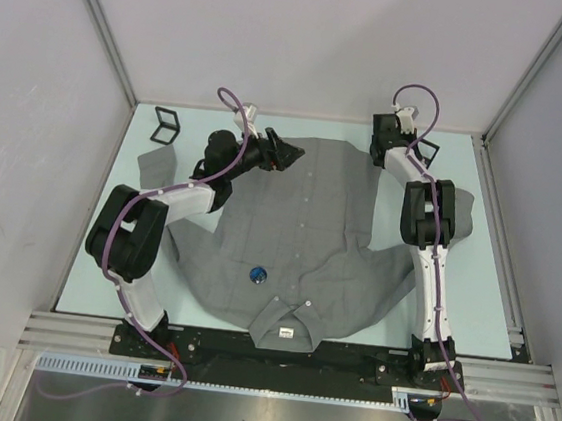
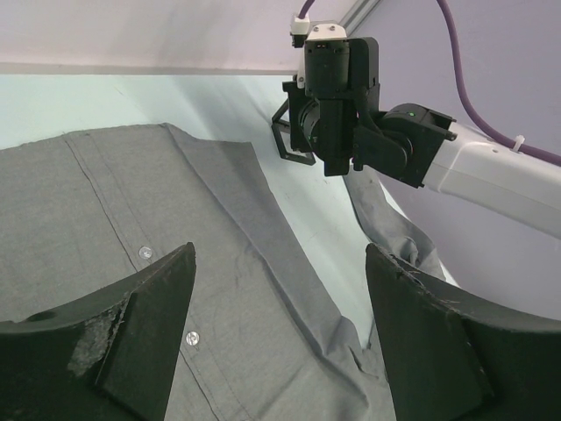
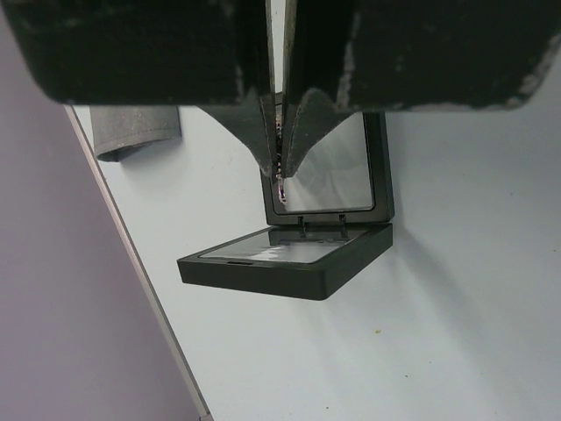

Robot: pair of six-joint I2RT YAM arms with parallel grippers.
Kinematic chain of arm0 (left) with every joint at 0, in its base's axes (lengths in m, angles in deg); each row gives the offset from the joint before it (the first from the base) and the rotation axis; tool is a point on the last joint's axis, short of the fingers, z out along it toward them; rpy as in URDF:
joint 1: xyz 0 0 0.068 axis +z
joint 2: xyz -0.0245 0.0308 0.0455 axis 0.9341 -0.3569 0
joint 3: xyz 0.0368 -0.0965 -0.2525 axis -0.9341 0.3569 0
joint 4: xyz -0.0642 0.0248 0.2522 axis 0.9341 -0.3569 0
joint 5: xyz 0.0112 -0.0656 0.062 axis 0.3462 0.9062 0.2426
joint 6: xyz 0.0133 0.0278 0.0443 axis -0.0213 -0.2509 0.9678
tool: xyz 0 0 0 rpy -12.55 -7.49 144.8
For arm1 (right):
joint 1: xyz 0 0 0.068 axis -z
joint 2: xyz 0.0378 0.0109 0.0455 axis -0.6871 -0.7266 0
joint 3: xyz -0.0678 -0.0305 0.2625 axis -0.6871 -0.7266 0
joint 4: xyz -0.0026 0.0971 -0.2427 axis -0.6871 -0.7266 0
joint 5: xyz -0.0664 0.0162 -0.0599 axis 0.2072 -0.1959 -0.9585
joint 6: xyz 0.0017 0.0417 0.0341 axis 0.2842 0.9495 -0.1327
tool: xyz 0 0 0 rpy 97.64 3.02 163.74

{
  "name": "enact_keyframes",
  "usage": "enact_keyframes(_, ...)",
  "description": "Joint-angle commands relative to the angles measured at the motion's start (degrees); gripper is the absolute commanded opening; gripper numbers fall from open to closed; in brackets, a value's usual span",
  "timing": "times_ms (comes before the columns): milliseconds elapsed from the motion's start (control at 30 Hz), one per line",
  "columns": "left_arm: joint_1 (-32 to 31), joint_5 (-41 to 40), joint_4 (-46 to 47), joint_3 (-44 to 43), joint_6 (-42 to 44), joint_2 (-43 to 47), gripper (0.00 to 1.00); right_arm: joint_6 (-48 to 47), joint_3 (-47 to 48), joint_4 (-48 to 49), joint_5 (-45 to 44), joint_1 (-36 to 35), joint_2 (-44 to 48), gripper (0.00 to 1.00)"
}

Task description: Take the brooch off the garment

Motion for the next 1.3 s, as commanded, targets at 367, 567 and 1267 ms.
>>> enact_keyframes(367,0.4,1.2,2.6,0.1,0.1,0.8,0.82,1.0,3.1,-0.5,0.6,-0.5,0.5,0.27)
enact_keyframes(567,0.4,0.9,1.7,0.1,0.6,0.8,0.82,-0.6,2.8,1.3,0.4,-1.9,2.2,0.33)
enact_keyframes(1267,-1.0,-1.0,-10.1,11.2,-0.9,16.3,0.76,20.6,-24.8,-5.0,30.5,-11.9,35.7,0.46)
